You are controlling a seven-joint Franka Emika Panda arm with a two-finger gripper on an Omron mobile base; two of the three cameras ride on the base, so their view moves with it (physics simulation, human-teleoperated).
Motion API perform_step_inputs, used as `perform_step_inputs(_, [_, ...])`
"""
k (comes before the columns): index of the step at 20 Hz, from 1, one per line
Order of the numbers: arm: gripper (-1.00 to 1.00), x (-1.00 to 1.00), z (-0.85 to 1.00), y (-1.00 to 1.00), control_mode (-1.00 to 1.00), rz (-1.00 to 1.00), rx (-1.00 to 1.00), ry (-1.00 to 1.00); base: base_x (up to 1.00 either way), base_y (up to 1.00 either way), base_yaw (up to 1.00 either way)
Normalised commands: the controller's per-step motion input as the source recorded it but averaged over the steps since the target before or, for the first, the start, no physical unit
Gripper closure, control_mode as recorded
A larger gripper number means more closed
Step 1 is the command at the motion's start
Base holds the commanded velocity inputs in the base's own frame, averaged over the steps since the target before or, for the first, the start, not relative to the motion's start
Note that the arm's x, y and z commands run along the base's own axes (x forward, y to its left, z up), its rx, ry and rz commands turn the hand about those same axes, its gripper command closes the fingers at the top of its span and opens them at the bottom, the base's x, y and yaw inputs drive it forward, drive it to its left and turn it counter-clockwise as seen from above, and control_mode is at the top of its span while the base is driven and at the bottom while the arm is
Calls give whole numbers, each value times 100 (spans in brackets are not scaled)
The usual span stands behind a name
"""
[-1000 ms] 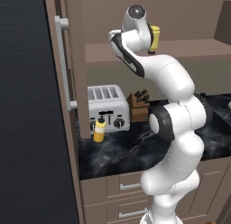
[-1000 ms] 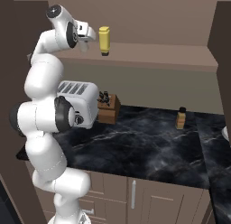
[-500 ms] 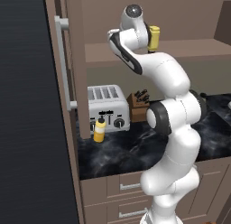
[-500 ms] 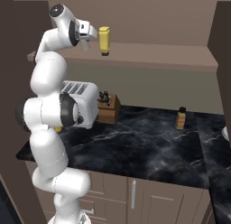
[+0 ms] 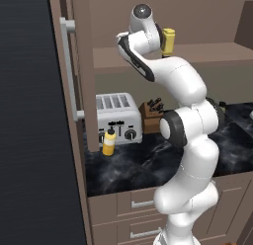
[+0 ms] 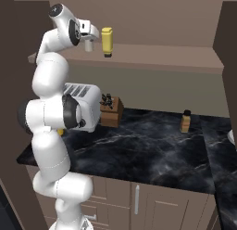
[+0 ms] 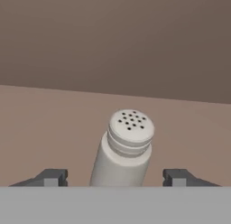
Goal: There are various items on the counter. Only move the condiments/shakers into the cabinet.
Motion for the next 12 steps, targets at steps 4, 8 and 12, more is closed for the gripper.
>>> perform_step_inputs(4, [-100, 0, -2, 0, -100, 0, -1, 0, 0, 0, 0])
perform_step_inputs(8, [-100, 0, 0, 0, -100, 0, 0, 0, 0, 0, 0])
perform_step_inputs(12, [-100, -54, 0, 8, -100, 0, 0, 0, 0, 0, 0])
